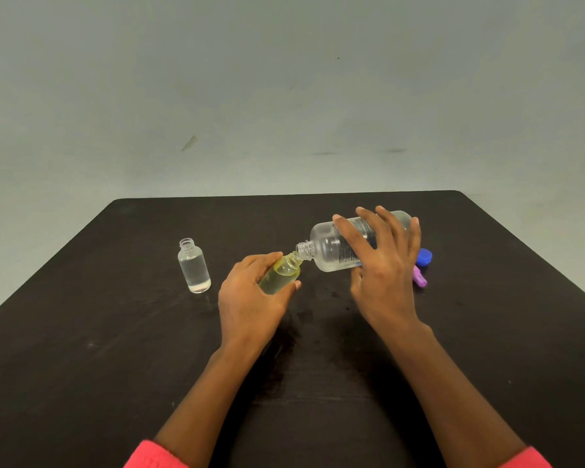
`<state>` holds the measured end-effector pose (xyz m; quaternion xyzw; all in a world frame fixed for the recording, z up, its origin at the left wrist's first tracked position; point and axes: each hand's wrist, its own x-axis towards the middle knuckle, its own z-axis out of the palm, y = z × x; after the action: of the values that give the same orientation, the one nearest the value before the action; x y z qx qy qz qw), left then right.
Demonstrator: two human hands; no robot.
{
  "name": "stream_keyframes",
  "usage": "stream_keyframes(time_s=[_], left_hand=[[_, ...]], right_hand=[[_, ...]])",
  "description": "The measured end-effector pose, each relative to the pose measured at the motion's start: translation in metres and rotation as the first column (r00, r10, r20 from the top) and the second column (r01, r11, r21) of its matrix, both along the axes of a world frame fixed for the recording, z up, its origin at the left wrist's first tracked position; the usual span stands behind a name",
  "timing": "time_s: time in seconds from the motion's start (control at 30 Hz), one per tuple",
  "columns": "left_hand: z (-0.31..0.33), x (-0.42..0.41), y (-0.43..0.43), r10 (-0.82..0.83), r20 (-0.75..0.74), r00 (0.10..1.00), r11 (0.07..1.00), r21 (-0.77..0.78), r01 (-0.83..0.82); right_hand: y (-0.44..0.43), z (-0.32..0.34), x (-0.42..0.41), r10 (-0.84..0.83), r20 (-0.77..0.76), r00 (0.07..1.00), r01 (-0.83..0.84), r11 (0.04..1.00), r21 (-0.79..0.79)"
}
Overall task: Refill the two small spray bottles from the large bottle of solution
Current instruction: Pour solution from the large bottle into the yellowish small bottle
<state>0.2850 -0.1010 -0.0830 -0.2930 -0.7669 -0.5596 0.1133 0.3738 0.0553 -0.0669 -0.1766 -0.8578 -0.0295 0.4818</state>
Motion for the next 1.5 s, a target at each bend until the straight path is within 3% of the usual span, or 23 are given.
stream_keyframes(time_s=[1.5], left_hand=[[0.0018,0.0019,-0.0002,0.003,0.015,1.0,1.0,-0.008,-0.003]], right_hand=[[-0.0001,0.0006,0.0004,0.001,0.005,1.0,-0.001,1.0,0.01]])
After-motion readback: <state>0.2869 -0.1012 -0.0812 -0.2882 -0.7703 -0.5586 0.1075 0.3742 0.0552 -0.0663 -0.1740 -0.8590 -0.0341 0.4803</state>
